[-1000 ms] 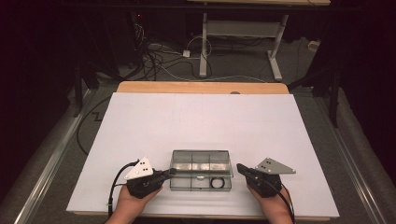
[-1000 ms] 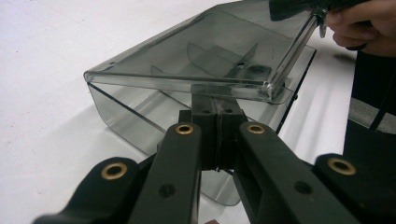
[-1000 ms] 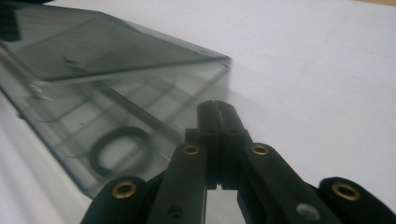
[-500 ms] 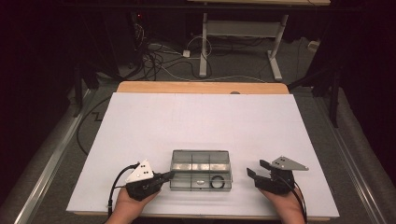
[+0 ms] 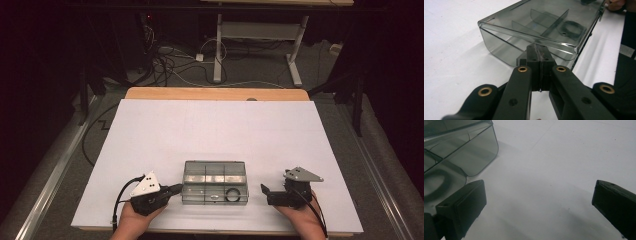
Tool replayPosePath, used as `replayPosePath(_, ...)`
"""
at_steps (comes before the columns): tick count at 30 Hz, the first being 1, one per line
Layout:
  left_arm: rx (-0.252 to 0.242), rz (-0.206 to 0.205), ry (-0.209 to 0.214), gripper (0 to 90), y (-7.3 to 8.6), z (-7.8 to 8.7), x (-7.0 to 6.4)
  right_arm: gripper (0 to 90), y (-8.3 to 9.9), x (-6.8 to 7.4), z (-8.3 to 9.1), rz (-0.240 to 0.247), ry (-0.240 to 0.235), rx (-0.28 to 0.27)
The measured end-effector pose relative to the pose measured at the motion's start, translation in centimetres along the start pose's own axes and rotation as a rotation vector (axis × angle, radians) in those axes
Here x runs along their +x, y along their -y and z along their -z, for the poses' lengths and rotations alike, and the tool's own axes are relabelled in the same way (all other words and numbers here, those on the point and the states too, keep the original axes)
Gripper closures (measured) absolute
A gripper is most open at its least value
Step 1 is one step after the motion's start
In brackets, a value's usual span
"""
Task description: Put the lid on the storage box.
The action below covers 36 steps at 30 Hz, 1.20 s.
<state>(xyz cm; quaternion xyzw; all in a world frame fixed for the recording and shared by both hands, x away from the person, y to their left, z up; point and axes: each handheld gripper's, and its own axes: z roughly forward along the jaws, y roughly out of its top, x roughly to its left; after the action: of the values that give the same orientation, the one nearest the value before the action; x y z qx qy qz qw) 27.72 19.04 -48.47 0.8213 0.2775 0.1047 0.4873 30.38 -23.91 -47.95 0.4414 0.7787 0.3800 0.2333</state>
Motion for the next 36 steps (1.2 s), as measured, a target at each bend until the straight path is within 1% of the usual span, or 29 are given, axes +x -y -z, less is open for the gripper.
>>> replayPosePath(2, 0.0, 0.007, -0.006, 87.4, 0.1, 0.1, 0.2, 0.0, -0.1, 0.0, 0.1, -0.012, -0.008, -0.007)
replayPosePath(4, -0.011, 0.018, -0.021, 87.4, 0.3, 0.2, 0.5, 0.0, -0.2, -0.1, 0.2, -0.009, -0.005, -0.015)
replayPosePath(5, -0.012, 0.017, -0.037, 87.3, 0.3, 0.3, 0.6, 0.0, -0.2, -0.1, 0.2, -0.009, -0.004, -0.018)
replayPosePath(7, -0.014, 0.028, -0.058, 87.3, 0.4, 0.6, 1.0, 0.0, -0.2, -0.1, 0.2, -0.014, -0.005, -0.022)
replayPosePath(9, -0.009, 0.029, -0.092, 87.3, 0.6, 0.8, 1.4, 0.0, -0.2, -0.1, 0.2, -0.012, -0.001, -0.025)
replayPosePath(11, -0.009, 0.039, -0.118, 87.3, 0.8, 1.0, 1.9, 0.0, -0.2, -0.1, 0.2, -0.012, 0.004, -0.032)
replayPosePath(15, 0.006, 0.035, -0.188, 87.2, 1.1, 1.4, 2.9, 0.0, -0.1, -0.1, 0.2, -0.012, 0.005, -0.047)
replayPosePath(18, 0.02, 0.038, -0.233, 87.0, 1.4, 1.6, 3.6, 0.0, 0.0, -0.2, 0.1, -0.021, -0.011, -0.042)
replayPosePath(19, 0.026, 0.036, -0.247, 87.0, 1.4, 1.5, 3.8, 0.0, 0.0, -0.1, 0.0, -0.018, -0.011, -0.038)
replayPosePath(20, 0.035, 0.034, -0.257, 86.9, 1.5, 1.5, 4.0, 0.0, 0.0, -0.1, -0.1, -0.01, -0.013, -0.035)
replayPosePath(21, 0.041, 0.041, -0.258, 83.6, 1.5, 1.4, 4.1, 0.0, 0.0, -0.1, -0.1, -0.008, -0.01, -0.034)
replayPosePath(22, 0.043, 0.045, -0.256, 83.4, 1.6, 1.2, 4.2, 0.0, 0.0, 0.0, -0.1, -0.008, -0.007, -0.037)
replayPosePath(24, 0.061, 0.047, -0.263, 77.7, 1.5, 1.0, 4.2, 0.0, 0.0, 0.0, -0.1, 0.0, -0.006, -0.04)
replayPosePath(26, 0.072, 0.046, -0.266, 69.4, 1.5, 0.8, 4.2, 0.0, 0.0, 0.0, 0.0, 0.002, -0.013, -0.043)
replayPosePath(28, 0.079, 0.062, -0.271, 58.8, 1.5, 0.8, 4.4, 0.0, 0.0, 0.1, 0.0, 0.005, -0.011, -0.054)
replayPosePath(31, 0.082, 0.091, -0.272, 45.6, 1.4, 0.7, 4.6, 0.0, 0.0, 0.2, 0.1, 0.007, -0.011, -0.068)
replayPosePath(34, 0.096, 0.115, -0.275, 27.2, 1.4, 0.6, 4.9, 0.0, 0.0, 0.2, 0.2, 0.011, -0.014, -0.081)
replayPosePath(36, 0.087, 0.129, -0.277, 20.7, 1.4, 0.7, 5.0, 0.0, 0.0, 0.2, 0.3, 0.01, -0.019, -0.083)
